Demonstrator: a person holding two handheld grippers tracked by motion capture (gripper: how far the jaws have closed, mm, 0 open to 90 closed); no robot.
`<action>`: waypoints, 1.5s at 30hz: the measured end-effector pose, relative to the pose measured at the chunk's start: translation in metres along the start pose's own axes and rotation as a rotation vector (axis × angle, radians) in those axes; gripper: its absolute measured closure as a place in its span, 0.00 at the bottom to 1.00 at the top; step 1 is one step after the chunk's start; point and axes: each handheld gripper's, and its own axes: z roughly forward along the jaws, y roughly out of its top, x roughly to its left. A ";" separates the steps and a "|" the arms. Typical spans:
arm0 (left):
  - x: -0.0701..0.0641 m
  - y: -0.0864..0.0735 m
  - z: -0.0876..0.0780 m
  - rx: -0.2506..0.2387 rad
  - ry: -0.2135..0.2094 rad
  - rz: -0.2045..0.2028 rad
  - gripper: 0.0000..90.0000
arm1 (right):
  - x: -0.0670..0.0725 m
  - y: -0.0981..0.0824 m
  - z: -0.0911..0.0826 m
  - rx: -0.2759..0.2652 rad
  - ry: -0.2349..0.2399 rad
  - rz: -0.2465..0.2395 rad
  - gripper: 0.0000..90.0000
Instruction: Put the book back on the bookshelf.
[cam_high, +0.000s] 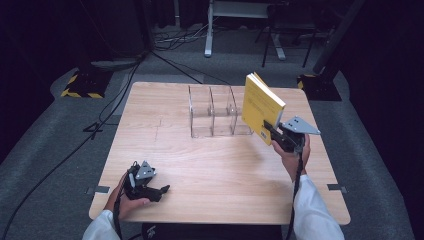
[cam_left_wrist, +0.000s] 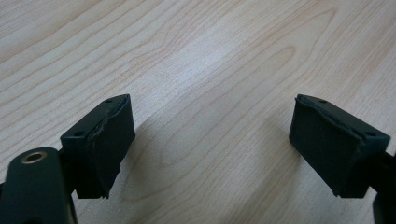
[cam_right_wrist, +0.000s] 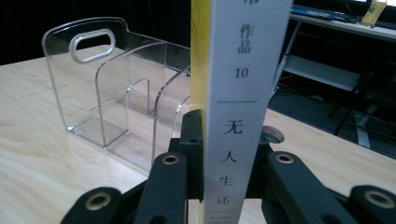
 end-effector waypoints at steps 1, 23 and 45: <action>0.000 0.000 0.000 0.000 0.002 -0.002 0.16 | 0.000 0.001 0.004 -0.004 -0.004 0.007 0.85; 0.000 0.000 0.000 -0.002 0.004 0.003 0.16 | 0.018 0.011 0.076 0.029 -0.081 0.074 0.85; 0.000 0.000 0.000 -0.002 0.011 0.009 0.17 | 0.020 -0.004 0.110 0.041 -0.115 0.127 0.85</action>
